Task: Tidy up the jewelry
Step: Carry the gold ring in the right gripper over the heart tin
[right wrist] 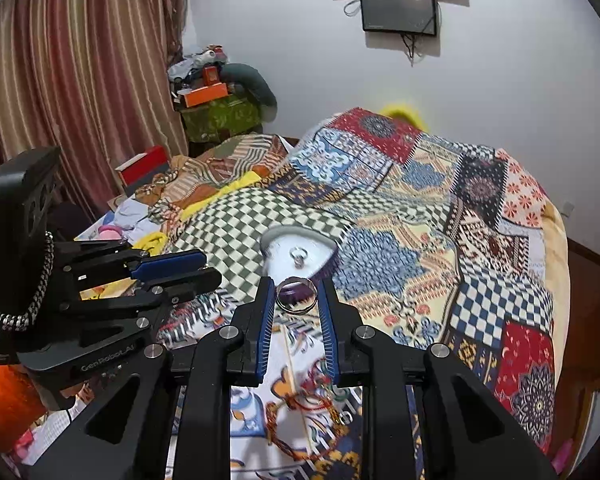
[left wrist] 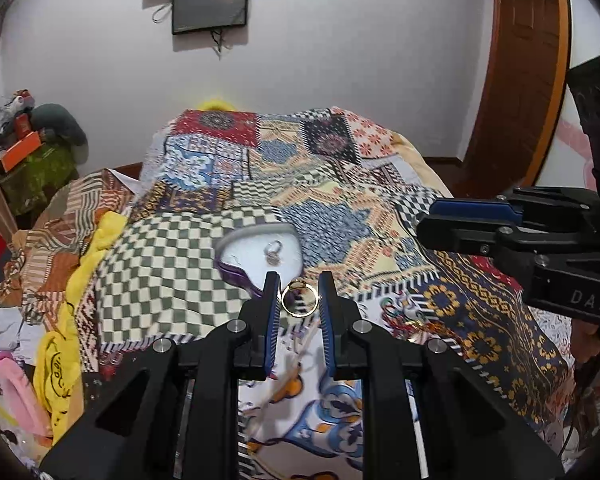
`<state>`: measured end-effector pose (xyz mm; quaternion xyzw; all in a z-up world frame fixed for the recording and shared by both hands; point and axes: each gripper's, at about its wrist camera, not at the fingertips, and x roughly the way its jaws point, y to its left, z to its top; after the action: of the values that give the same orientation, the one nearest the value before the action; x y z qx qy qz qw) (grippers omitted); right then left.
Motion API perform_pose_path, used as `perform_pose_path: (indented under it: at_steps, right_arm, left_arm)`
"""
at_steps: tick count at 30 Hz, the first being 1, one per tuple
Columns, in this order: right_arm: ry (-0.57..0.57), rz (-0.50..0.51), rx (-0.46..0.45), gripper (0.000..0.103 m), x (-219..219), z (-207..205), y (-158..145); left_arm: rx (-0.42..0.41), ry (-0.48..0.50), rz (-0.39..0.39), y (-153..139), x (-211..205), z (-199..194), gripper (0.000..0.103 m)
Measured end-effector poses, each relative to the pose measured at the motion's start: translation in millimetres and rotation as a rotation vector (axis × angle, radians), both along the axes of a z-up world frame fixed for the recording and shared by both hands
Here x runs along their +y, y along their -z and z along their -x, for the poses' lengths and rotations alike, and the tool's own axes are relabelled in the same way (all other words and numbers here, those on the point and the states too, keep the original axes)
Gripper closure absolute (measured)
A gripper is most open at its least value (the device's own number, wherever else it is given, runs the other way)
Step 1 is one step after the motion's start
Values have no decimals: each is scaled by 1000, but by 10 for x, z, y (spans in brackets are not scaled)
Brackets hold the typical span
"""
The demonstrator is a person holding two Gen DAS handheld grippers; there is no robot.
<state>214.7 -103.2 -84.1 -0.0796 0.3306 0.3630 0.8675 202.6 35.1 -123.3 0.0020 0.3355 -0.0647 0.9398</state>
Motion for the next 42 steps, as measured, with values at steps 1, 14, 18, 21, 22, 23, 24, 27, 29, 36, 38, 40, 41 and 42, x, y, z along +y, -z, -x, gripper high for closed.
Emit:
perform_pose_path:
  at_steps: [1, 14, 18, 21, 22, 23, 24, 27, 29, 36, 38, 40, 41, 42]
  right_arm:
    - [-3, -1, -5, 83, 28, 2, -13]
    - [-19, -11, -16, 83, 322, -230, -24]
    - [-15, -9, 6, 83, 393, -355, 32]
    - [-15, 3, 33, 83, 453, -462, 112]
    - [-14, 9, 40, 83, 469, -490, 134]
    - [-13, 15, 47, 83, 483, -523, 160]
    - [-12, 21, 58, 83, 504, -571, 202]
    - [-9, 29, 83, 83, 533, -671, 264]
    - [-5, 39, 93, 83, 561, -746, 309]
    - [-4, 68, 118, 83, 658, -949, 412]
    - [-8, 74, 135, 83, 684, -1004, 449]
    - [-9, 75, 153, 83, 700, -1055, 493]
    - [-10, 76, 161, 83, 702, -1079, 510]
    - [-11, 77, 170, 83, 708, -1103, 530]
  left_arm:
    - [-3, -6, 4, -19, 40, -10, 85]
    - [-46, -54, 22, -83, 314, -169, 85]
    - [-38, -67, 36, -37, 391, -278, 85]
    - [-24, -78, 45, 33, 439, -372, 85]
    - [-16, -79, 53, 65, 459, -412, 85]
    - [-10, -81, 59, 92, 476, -442, 85]
    - [0, -83, 67, 123, 495, -487, 85]
    - [30, -87, 85, 209, 545, -615, 85]
    - [50, -87, 94, 267, 568, -701, 85]
    - [88, -84, 98, 404, 578, -936, 85]
    - [92, -84, 97, 422, 578, -994, 85]
    - [98, -80, 97, 446, 566, -1053, 85]
    - [99, -80, 95, 453, 561, -1079, 85]
    - [101, -80, 94, 461, 557, -1097, 85]
